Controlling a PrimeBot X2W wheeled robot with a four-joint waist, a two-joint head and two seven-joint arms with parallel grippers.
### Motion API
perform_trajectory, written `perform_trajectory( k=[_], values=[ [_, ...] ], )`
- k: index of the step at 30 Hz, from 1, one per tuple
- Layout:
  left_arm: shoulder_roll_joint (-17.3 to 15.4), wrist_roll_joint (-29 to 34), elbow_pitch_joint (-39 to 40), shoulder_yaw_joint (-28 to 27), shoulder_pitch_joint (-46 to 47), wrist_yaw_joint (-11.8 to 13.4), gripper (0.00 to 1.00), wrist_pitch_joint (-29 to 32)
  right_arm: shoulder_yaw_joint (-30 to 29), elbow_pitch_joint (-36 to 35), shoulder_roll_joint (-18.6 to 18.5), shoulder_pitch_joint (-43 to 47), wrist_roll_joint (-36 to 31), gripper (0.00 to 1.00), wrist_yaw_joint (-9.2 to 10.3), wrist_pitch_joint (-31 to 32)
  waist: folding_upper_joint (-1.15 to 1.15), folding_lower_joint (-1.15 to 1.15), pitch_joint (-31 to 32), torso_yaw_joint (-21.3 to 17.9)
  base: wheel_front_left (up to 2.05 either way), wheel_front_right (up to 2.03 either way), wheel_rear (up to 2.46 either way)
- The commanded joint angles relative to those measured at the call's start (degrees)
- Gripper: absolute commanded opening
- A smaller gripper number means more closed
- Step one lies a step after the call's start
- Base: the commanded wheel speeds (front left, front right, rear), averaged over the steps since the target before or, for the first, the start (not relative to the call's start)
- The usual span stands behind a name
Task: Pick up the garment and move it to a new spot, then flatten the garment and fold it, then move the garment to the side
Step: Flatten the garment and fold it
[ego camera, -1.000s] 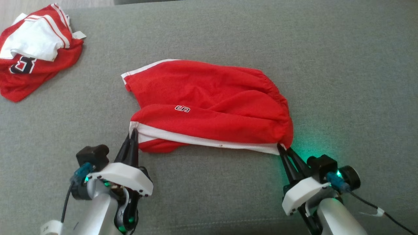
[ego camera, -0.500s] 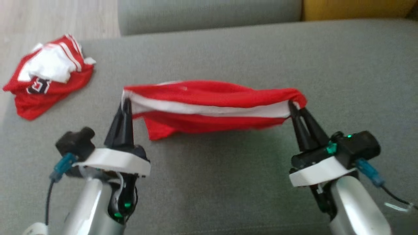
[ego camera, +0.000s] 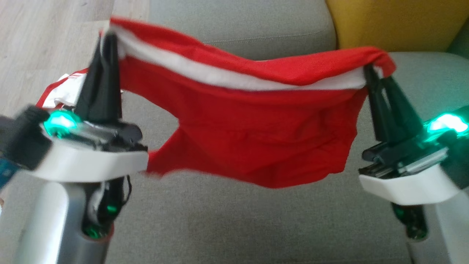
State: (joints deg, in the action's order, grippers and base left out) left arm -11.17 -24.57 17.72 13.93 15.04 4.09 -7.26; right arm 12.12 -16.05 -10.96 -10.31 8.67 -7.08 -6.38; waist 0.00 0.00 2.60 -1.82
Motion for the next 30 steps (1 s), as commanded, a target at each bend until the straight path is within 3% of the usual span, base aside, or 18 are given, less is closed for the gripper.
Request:
perform_trajectory(
  k=[1,5,9,15,23,30],
  values=[
    [-1.56,0.44,2.39,-2.71,4.29,0.22,0.00,0.61,0.47,-2.33,-0.61,-3.10,0.49,0.00,-0.41,0.60,0.00,0.00,-0.12,0.08,0.00,0.00,0.00],
    [-2.92,0.50,3.90,-2.85,7.51,0.36,0.00,4.49,-0.22,-4.28,-2.11,-4.86,1.51,0.00,-0.41,3.64,0.00,0.00,-1.36,0.44,0.00,0.00,0.00],
    [-3.77,0.11,-2.51,-2.70,12.82,-0.70,0.00,6.53,1.40,1.02,-2.74,-9.88,5.84,0.00,-0.41,6.13,0.00,0.00,-5.83,0.43,0.00,0.00,0.00],
    [-3.24,0.13,-14.81,-1.93,24.67,-2.94,0.00,6.26,4.49,15.29,-3.24,-24.85,7.65,0.00,-0.41,4.47,0.00,0.00,-14.37,0.07,0.00,0.00,0.00],
    [-0.82,2.97,-33.63,-0.47,47.31,-5.42,0.00,0.68,2.53,39.54,1.68,-51.13,1.73,0.00,-0.41,-5.21,0.00,0.00,-25.05,-0.14,0.00,0.00,0.00],
    [1.59,2.80,-46.76,-0.96,53.82,-6.71,0.00,-6.15,0.52,54.47,6.08,-57.98,-2.73,0.00,-0.41,-8.45,0.00,0.00,-32.00,0.26,0.00,0.00,0.00]
  ],
)
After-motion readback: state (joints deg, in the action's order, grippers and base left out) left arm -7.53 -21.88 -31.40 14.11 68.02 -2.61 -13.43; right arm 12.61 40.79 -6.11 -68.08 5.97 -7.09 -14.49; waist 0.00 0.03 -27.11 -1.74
